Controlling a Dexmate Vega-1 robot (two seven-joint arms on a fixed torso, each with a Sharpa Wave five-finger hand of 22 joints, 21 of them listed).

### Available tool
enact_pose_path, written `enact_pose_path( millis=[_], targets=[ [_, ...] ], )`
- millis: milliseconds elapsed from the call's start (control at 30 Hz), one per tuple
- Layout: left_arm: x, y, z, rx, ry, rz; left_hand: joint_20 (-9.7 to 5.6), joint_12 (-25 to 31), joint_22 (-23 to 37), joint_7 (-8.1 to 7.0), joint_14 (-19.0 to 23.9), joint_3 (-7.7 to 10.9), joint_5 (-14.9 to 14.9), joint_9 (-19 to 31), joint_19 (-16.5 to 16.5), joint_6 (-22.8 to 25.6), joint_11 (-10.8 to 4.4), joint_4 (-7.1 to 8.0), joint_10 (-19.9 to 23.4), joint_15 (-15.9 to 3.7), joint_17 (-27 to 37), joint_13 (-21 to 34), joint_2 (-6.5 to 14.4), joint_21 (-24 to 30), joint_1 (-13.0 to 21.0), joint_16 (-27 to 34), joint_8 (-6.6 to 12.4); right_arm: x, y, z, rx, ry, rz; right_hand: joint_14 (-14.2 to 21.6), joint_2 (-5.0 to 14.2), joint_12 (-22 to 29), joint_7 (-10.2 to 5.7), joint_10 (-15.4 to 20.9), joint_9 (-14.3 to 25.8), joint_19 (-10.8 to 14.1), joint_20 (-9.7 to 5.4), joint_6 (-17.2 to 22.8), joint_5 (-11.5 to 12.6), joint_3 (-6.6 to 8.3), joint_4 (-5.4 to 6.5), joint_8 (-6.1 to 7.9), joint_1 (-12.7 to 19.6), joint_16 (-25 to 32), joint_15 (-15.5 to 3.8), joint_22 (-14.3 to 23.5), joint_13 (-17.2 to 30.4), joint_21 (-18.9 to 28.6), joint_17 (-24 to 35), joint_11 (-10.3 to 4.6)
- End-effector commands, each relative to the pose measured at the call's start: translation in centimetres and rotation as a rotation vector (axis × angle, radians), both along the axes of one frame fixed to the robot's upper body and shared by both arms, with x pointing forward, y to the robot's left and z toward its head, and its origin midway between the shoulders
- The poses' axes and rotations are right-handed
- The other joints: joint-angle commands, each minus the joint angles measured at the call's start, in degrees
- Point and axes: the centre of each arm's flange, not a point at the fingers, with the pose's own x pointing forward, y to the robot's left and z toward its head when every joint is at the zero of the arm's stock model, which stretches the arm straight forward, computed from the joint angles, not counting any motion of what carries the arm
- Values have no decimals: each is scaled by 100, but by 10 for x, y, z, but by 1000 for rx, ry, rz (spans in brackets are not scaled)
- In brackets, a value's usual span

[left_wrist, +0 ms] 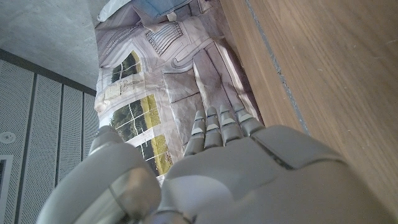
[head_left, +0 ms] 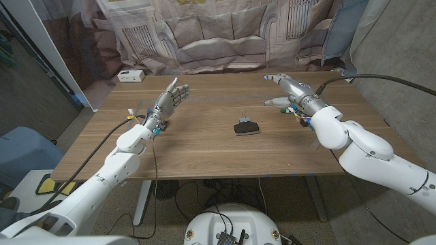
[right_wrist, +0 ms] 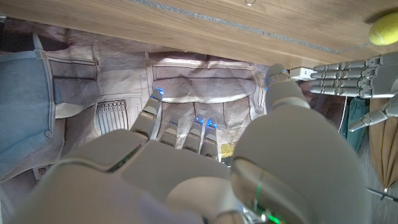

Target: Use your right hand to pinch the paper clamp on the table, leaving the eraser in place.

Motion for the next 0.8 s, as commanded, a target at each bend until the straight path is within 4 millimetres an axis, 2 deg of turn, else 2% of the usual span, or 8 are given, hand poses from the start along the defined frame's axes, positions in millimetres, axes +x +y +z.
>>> enact_pose_path(
  millis=[33, 133, 167, 500, 800],
  targets=[
    [2, -8, 2, -10, 15, -28, -2, -9, 12, 56, -46, -19, -3, 10, -56, 16, 30, 19, -18, 30, 23, 15, 28, 4, -44, -5, -2, 2, 4, 6, -121, 33, -120, 118, -114, 117, -51, 232, 37, 53, 42, 150, 24, -47, 65, 95, -94, 71, -75, 35, 24, 40, 21, 27],
    [3, -10, 2, -16, 20, -54, 15, -11, 18, 78, -59, -24, 1, 11, -92, 38, 47, 82, -16, 53, 32, 15, 94, 2, -126, -1, 6, 4, 7, 7, -146, 49, -130, 160, -118, 128, -63, 264, 39, 61, 42, 224, 26, -55, 71, 124, -109, 88, -86, 36, 30, 44, 20, 15],
    [3, -10, 2, -15, 22, -53, 28, -15, 28, 102, -68, -16, 8, 12, -109, 48, 61, 193, -14, 60, 43, 16, 234, 15, -256, 9, 6, 4, 8, 8, -154, 53, -130, 162, -119, 128, -60, 265, 39, 62, 42, 225, 26, -57, 72, 125, -113, 89, -88, 36, 31, 44, 20, 19],
    [2, -10, 2, -7, 42, -35, 121, -33, 37, 159, -106, 147, 18, 12, -170, 50, 128, 471, -32, 137, 54, 17, 707, 32, -455, 18, -1, 10, 21, 10, -244, 71, -160, 140, -125, 70, -25, 118, 40, 81, 45, 44, 35, -74, 81, 55, -143, 82, 17, 39, 40, 50, 17, 30],
    [-1, -3, -2, -16, 70, -1, 137, -28, 37, 167, -103, 239, 14, 12, -193, 56, 129, 535, -14, 140, 52, 17, 790, 33, -461, 23, 2, 18, 30, 7, -282, 83, -176, 154, -134, 63, -3, 88, 42, 90, 46, 4, 39, -82, 82, 46, -155, 87, 47, 40, 44, 53, 16, 59]
  ],
)
